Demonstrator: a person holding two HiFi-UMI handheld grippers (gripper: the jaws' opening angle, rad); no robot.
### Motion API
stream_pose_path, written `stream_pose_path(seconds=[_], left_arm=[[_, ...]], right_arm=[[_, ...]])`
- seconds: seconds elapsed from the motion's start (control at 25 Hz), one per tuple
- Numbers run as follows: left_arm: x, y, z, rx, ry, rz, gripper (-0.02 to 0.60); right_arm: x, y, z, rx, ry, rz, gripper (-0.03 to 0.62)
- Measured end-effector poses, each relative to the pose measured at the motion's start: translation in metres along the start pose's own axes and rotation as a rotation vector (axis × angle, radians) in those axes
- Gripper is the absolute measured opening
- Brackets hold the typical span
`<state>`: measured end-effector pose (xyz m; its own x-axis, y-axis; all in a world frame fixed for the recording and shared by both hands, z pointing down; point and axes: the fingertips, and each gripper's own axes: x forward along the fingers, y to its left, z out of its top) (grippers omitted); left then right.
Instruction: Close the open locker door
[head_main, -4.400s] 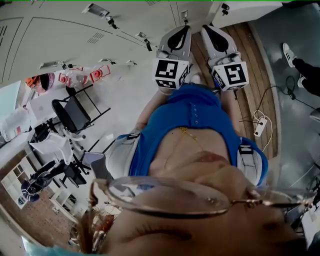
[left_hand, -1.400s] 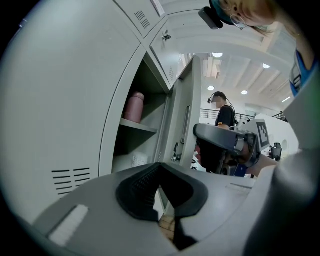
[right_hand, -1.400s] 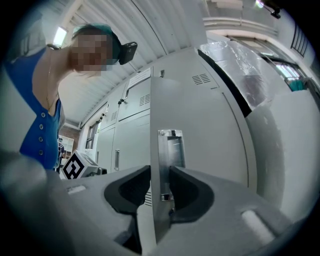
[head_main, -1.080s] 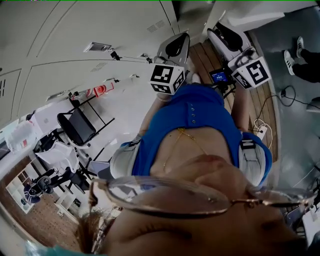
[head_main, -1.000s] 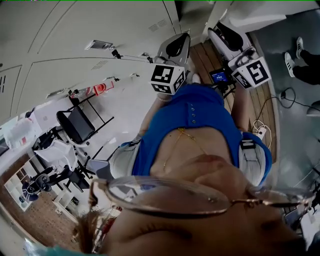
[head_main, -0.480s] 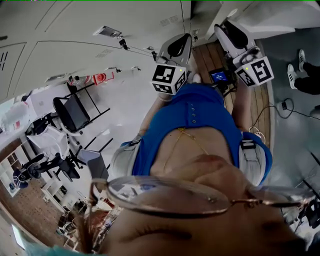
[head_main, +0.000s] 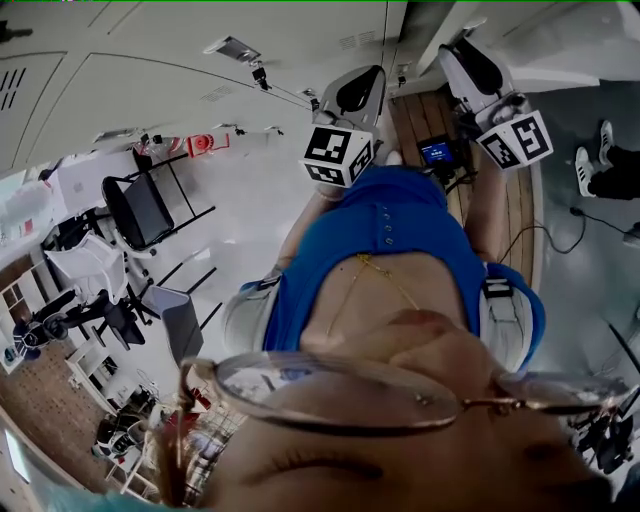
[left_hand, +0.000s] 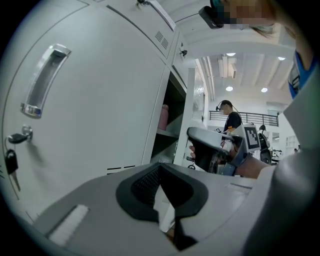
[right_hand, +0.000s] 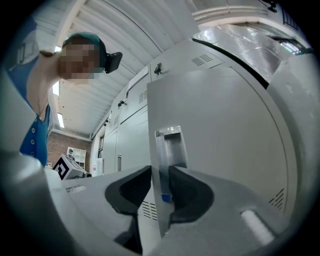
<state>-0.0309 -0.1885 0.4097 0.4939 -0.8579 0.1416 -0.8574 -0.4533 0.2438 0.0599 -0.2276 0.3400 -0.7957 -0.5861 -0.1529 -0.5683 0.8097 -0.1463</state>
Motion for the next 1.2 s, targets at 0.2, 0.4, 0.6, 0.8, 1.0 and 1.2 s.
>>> stream_pose_path(seconds=[0.2,0.4,0.6,0.8,1.0,1.2], left_arm=[[-0.001,0.006,0.002,-0.002,-0.008,0.016,0.0],[0.002,0.012,0.002,-0.004,-0.016,0.026,0.0],[-0.001,0.02,0.005,-0.006,-0.021,0.05,0.0],[0.0,0.024,0.006,-0.002,-0.018,0.06,0.0],[0.002,0.027,0.007,-0.001,-0.019,0.07,0.0],[0.005,0.032,0.007,-0.002,-0.014,0.077,0.0]], right_arm=[[0.011,-0.003,-0.002,0.021,0.001,0.017,0.107],[0.023,-0.01,-0.005,0.052,-0.004,0.024,0.103],[0.031,-0.016,-0.003,0.105,-0.022,0.019,0.072],[0.04,-0.02,-0.004,0.096,-0.019,0.017,0.063],[0.048,-0.024,-0.004,0.068,-0.008,0.003,0.055],[0.055,-0.028,-0.005,0.057,-0.004,-0.013,0.052]])
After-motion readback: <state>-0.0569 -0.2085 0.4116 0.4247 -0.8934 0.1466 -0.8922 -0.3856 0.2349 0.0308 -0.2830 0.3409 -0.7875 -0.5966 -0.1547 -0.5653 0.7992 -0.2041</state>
